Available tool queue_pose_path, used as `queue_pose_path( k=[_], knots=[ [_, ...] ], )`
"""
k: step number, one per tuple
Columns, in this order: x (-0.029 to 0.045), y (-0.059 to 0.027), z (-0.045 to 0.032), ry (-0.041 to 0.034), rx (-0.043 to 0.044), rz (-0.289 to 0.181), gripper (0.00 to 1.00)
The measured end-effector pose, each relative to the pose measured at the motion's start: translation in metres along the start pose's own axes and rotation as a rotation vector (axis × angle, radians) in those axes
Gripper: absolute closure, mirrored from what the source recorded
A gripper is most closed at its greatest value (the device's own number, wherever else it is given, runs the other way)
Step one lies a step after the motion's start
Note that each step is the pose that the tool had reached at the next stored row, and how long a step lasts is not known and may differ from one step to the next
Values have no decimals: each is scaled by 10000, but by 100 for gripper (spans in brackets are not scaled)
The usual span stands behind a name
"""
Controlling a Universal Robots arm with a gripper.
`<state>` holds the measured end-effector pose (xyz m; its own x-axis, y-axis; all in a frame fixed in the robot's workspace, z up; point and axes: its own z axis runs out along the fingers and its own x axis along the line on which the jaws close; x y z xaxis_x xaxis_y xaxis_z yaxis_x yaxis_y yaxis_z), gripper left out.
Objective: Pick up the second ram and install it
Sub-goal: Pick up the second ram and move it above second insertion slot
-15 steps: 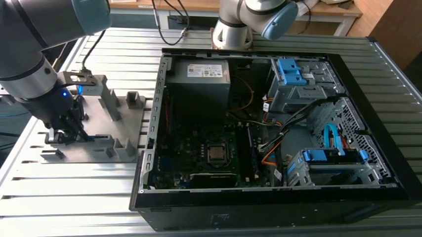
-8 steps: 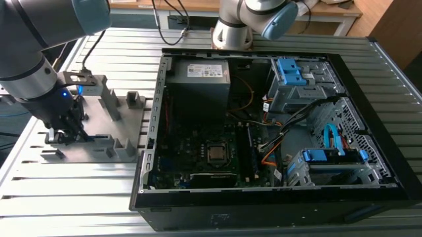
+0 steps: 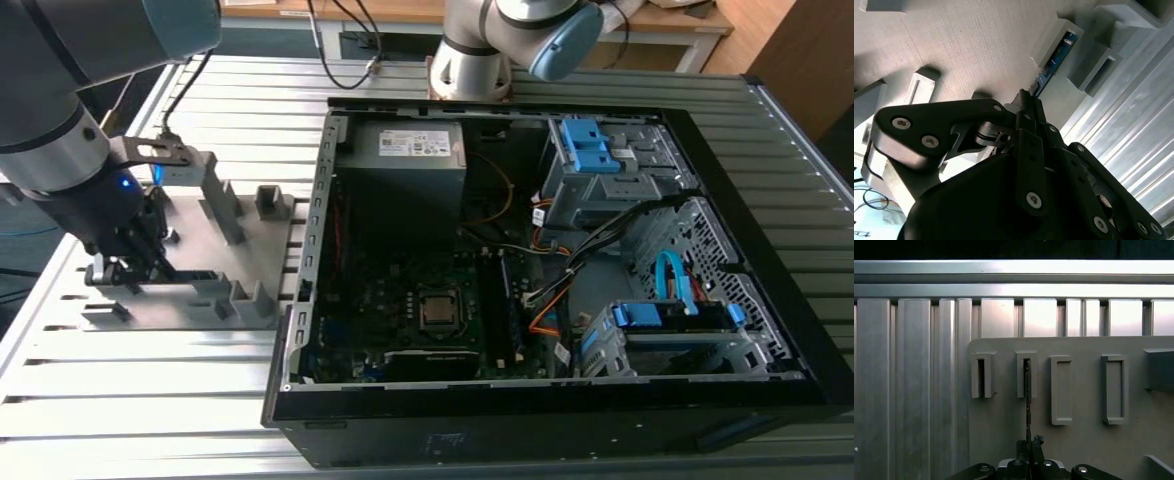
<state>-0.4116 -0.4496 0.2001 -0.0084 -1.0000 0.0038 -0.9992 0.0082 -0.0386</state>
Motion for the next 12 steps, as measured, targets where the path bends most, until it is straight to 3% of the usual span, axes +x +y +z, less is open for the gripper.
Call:
queue_pose_path(
  k=[12],
  knots=[
    [1,-8,-193,0,0,0,86]
  ],
)
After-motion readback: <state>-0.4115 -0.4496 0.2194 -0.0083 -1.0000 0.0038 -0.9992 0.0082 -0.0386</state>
